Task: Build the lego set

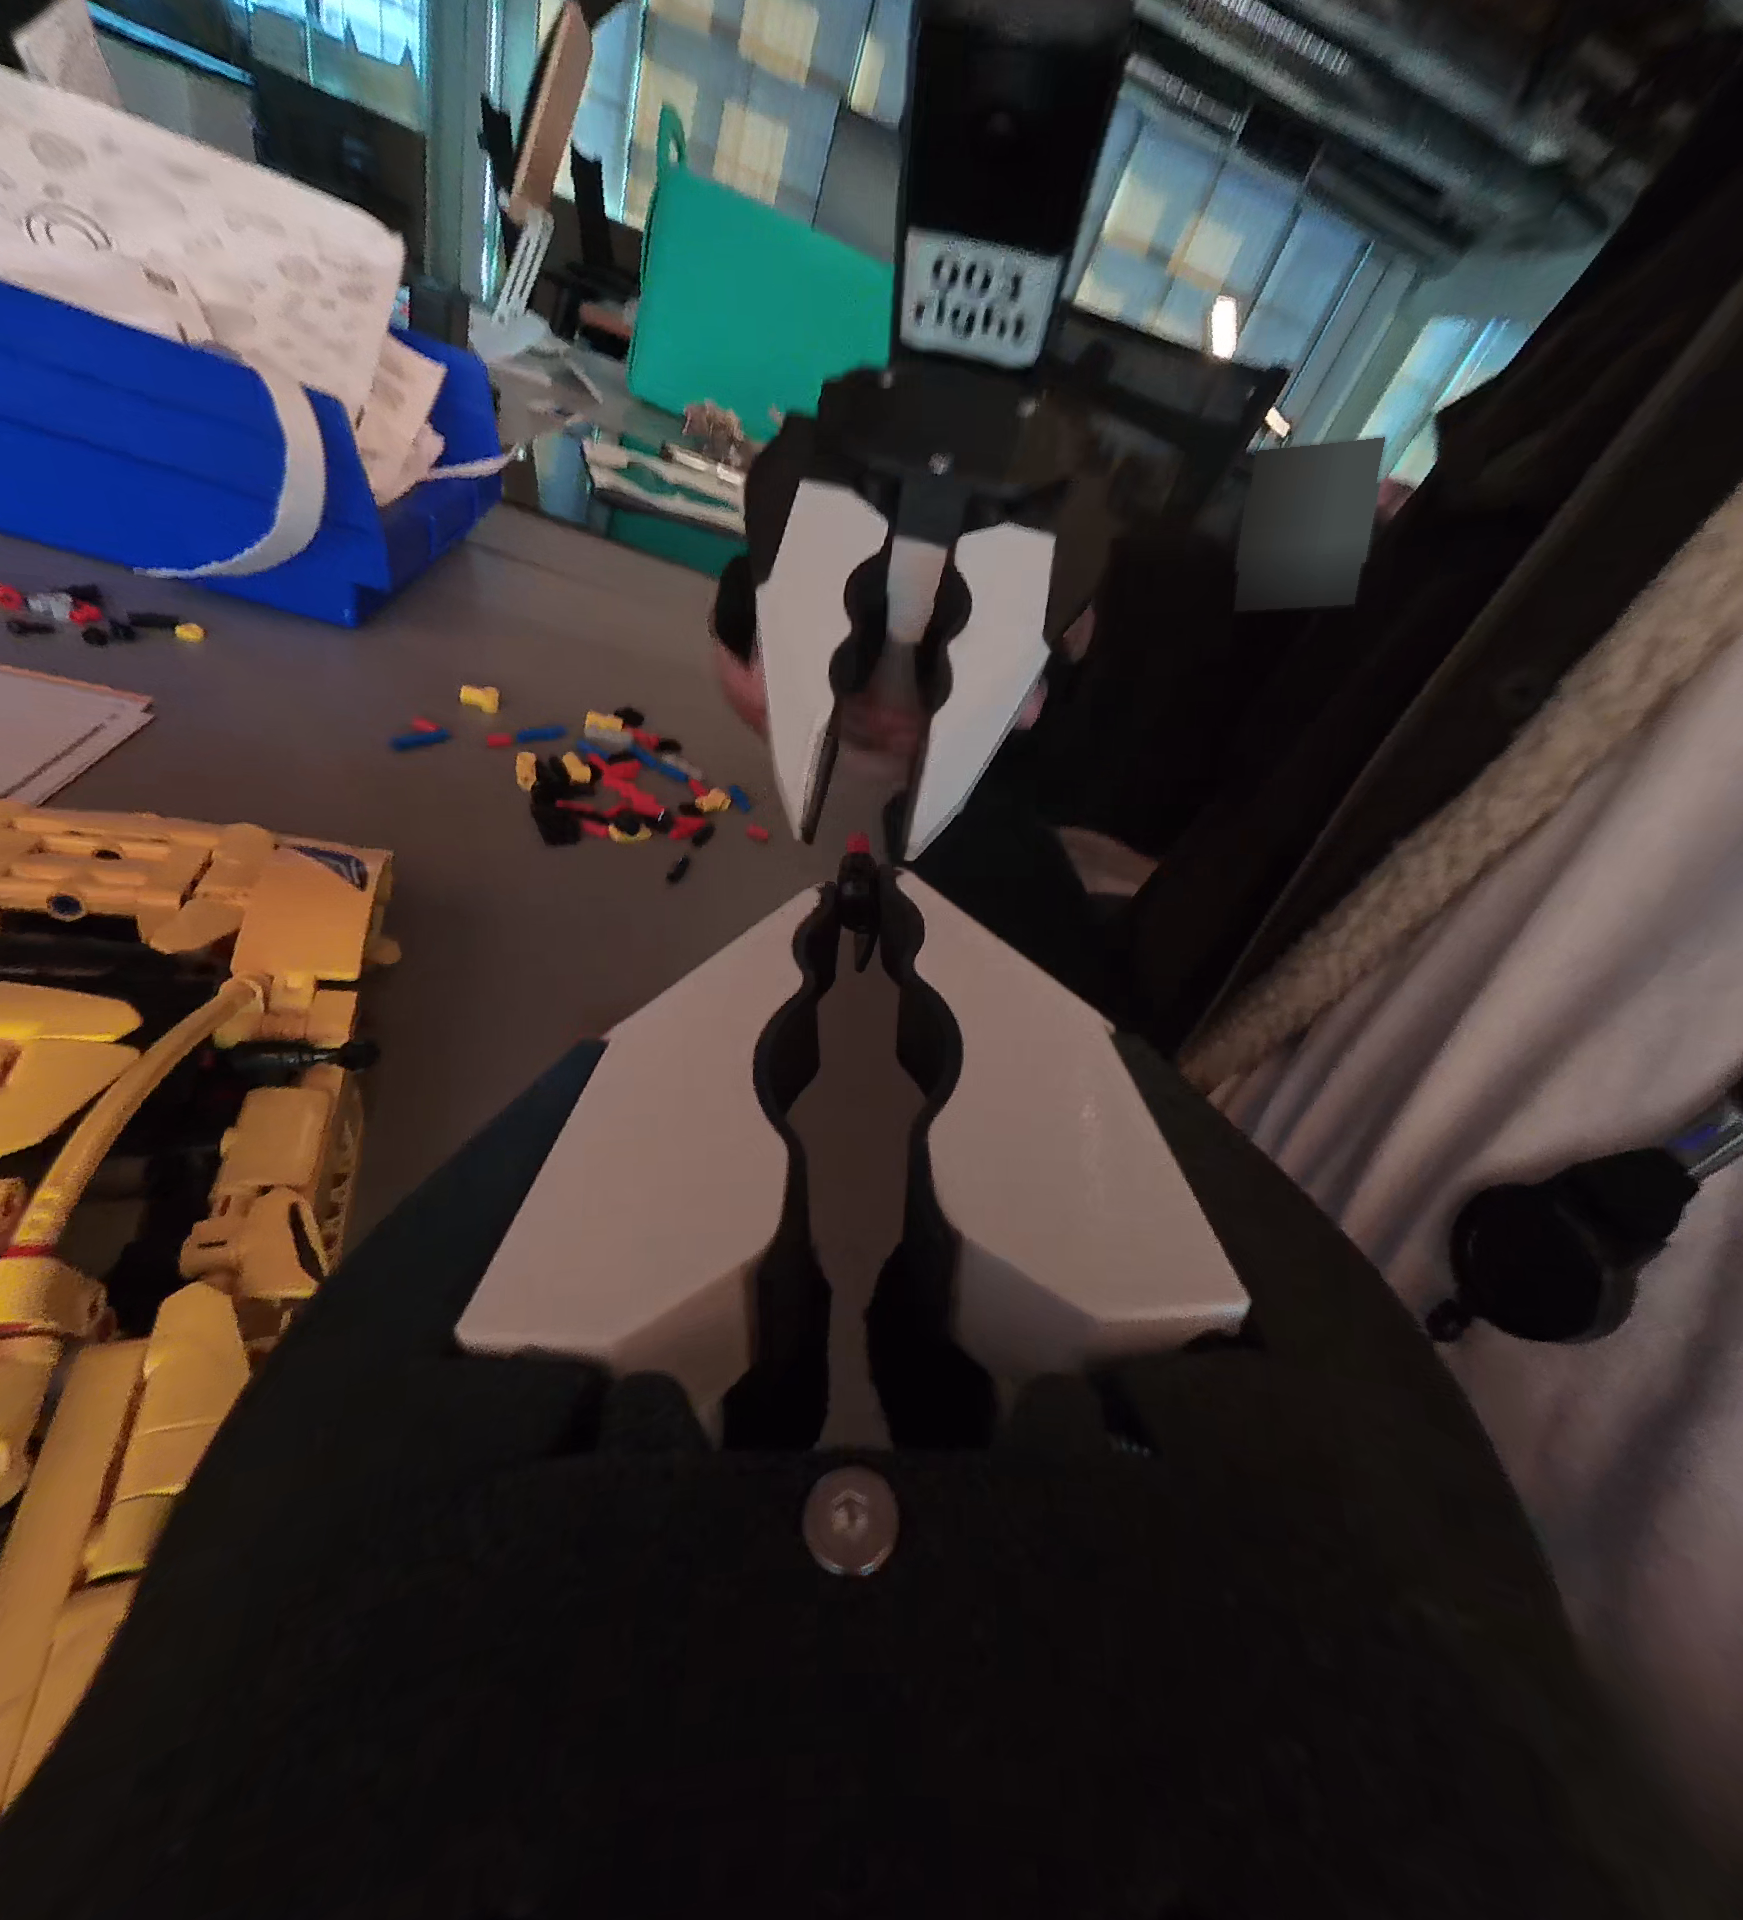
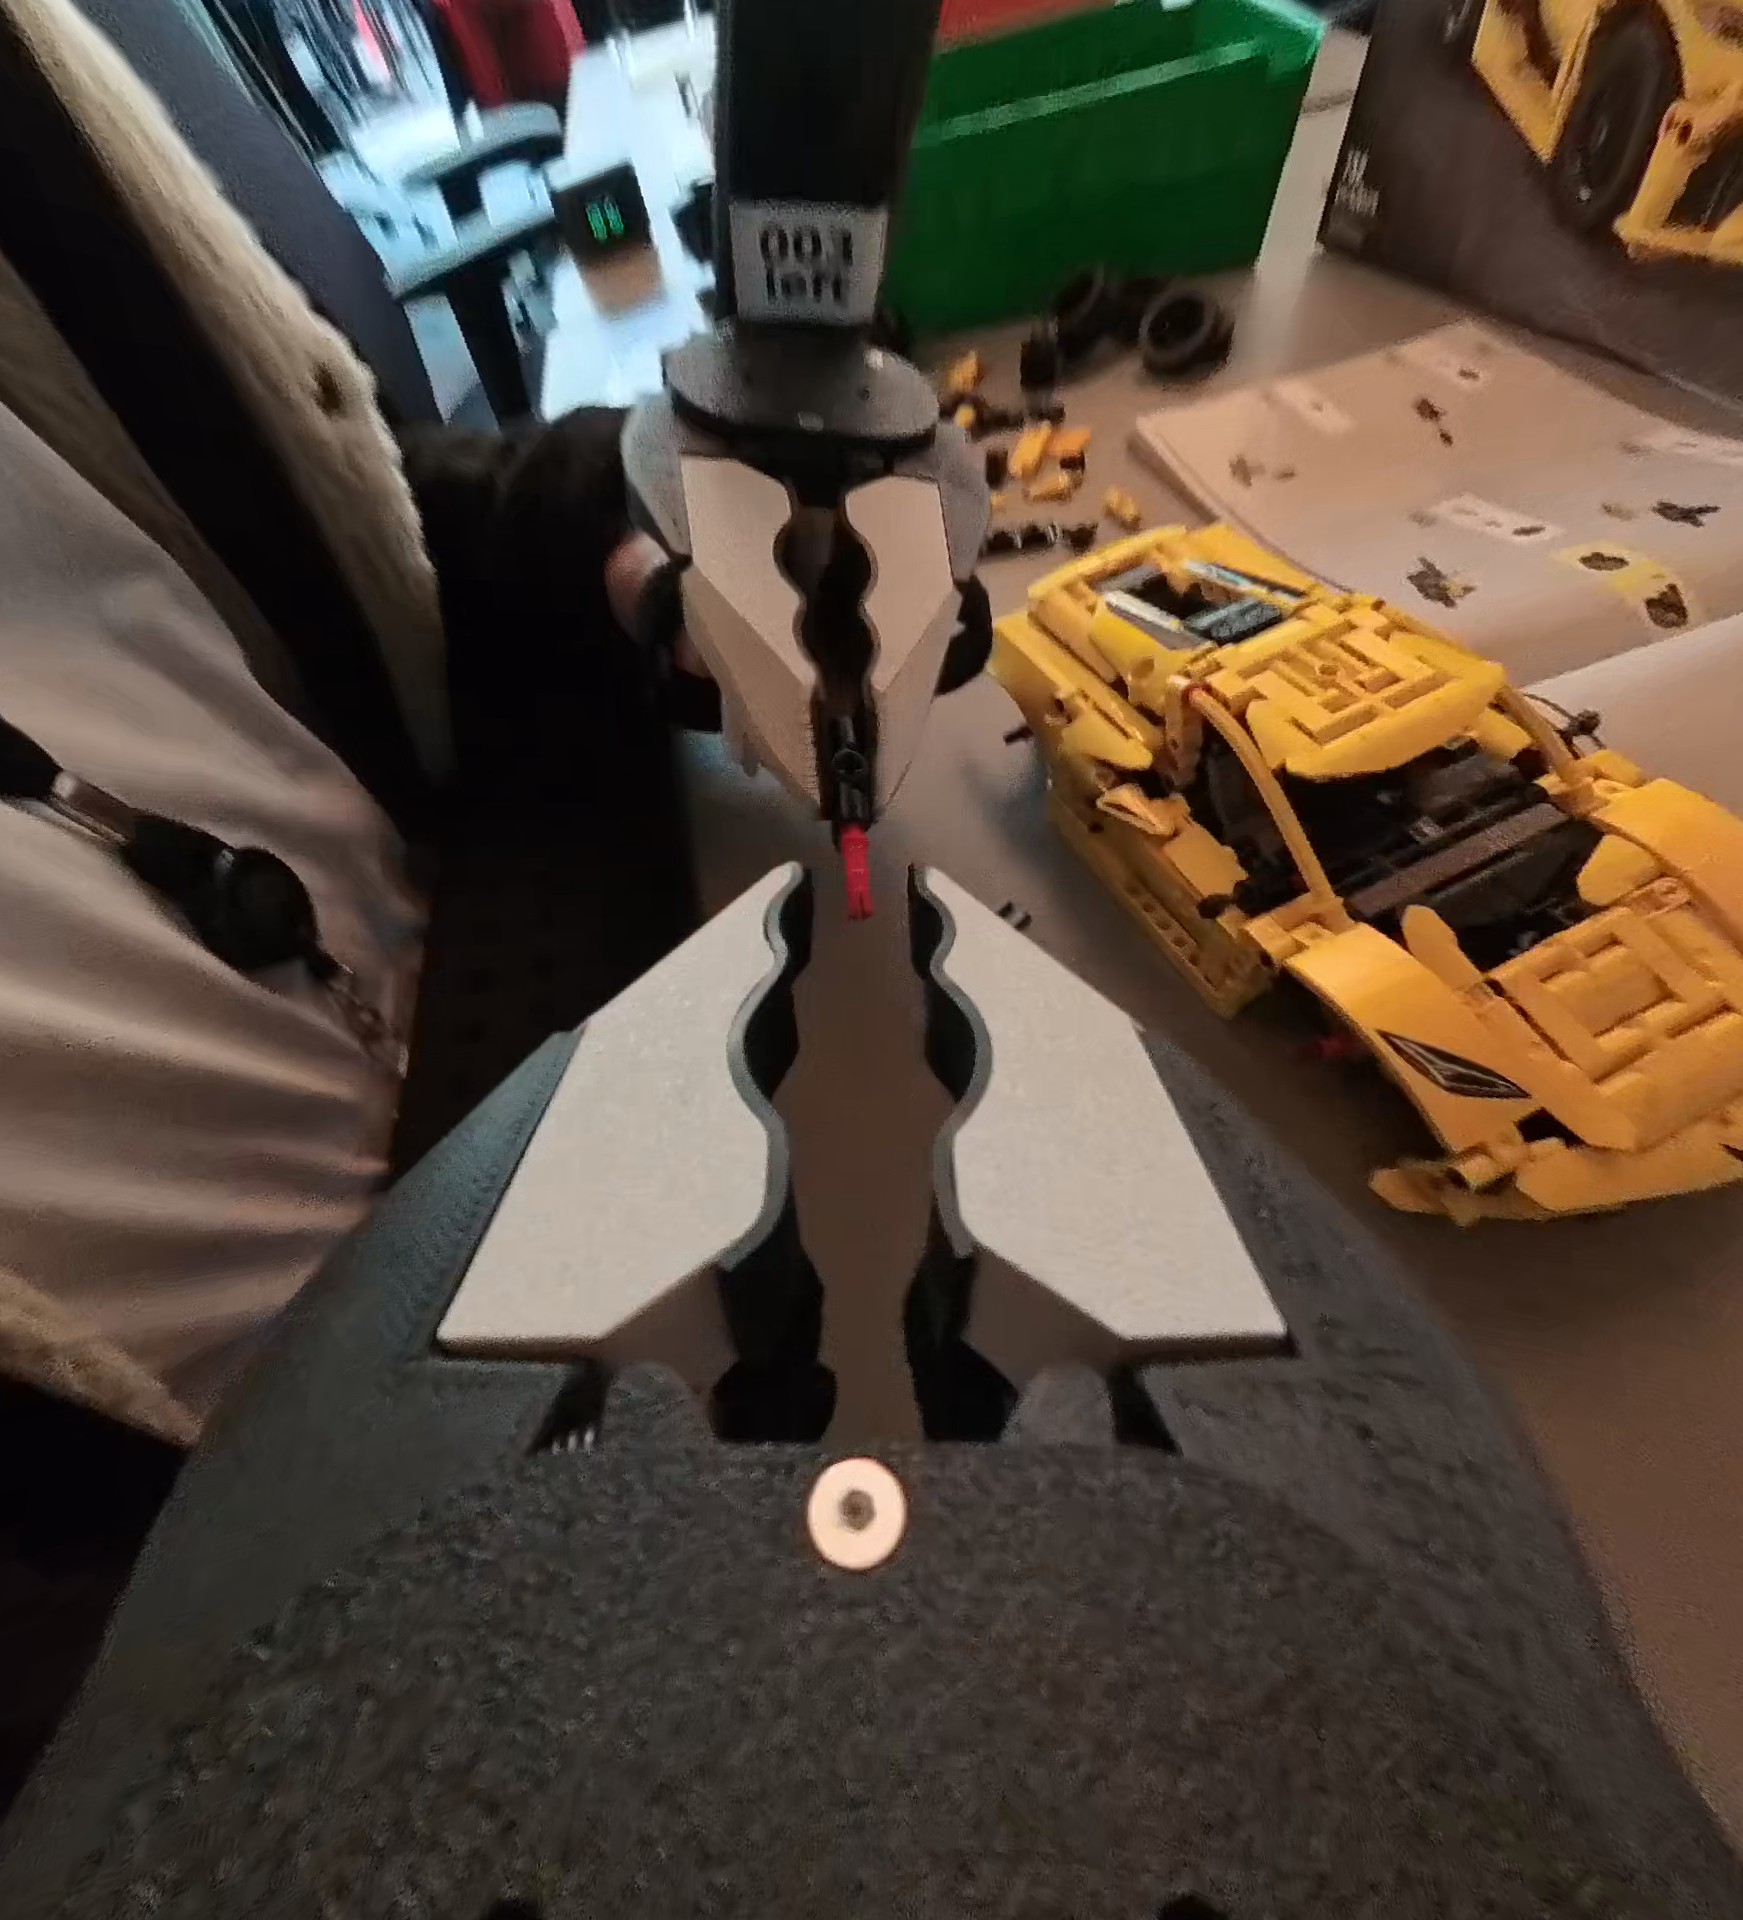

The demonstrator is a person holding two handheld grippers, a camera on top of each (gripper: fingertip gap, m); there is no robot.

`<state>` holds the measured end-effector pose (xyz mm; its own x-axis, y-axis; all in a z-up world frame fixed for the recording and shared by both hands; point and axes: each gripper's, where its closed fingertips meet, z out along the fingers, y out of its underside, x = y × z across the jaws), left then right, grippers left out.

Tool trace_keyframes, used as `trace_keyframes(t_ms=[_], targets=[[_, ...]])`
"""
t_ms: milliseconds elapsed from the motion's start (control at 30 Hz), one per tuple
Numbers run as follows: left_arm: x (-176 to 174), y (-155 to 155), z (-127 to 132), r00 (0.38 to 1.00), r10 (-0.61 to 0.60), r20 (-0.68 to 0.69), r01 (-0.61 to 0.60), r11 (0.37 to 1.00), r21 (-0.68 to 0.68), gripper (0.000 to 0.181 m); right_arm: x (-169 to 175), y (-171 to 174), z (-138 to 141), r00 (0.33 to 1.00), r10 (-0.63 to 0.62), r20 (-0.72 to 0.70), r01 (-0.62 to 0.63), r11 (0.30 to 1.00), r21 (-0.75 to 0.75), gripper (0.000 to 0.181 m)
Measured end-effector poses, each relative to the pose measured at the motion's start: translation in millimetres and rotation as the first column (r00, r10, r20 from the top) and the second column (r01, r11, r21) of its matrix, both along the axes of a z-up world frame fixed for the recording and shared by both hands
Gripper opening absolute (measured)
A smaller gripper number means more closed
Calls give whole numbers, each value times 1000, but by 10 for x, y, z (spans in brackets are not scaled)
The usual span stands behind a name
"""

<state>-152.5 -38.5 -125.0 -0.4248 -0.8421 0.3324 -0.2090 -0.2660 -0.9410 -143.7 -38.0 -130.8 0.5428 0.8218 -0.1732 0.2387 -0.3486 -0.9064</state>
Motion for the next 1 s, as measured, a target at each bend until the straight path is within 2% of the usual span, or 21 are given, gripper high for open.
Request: trace_keyframes(t_ms=[33, 167, 433, 667, 767, 900, 1000], targets=[[-6, 7, 27, 1000, 0, 13, 0, 1000, -12, 7, -8, -2, 7, 1000, -5, -27, 5, 1000, -5, 17], [-2, -16, -11, 1000, -6, -1, 6, 1000, 15, 7, -49, -4, -122, 993, 4, 114, -6, 1000, 23, 4], [48, -60, -177, 998, 18, -57, -11, 992, 128, 7, 11, -34, -299, 942, 53, 331, -39, 998, -49, 3], [78, -75, -237, 997, 30, -74, -17, 985, 169, 7, 24, -36, -329, 941, 59, 334, -33, 996, -82, 2], [82, -30, -199, 997, 44, -68, -35, 992, 124, 7, 18, 5, -302, 967, 33, 251, -9, 995, -95, 3], [54, 47, -3, 999, 47, -1, -47, 999, -26, 7, -35, 89, -72, 1000, -27, 2, 27, 998, -58, 4], [21, 60, 90, 999, 34, 40, -31, 995, -91, 7, -87, 86, 43, 987, -27, -159, 17, 998, -64, 3]])
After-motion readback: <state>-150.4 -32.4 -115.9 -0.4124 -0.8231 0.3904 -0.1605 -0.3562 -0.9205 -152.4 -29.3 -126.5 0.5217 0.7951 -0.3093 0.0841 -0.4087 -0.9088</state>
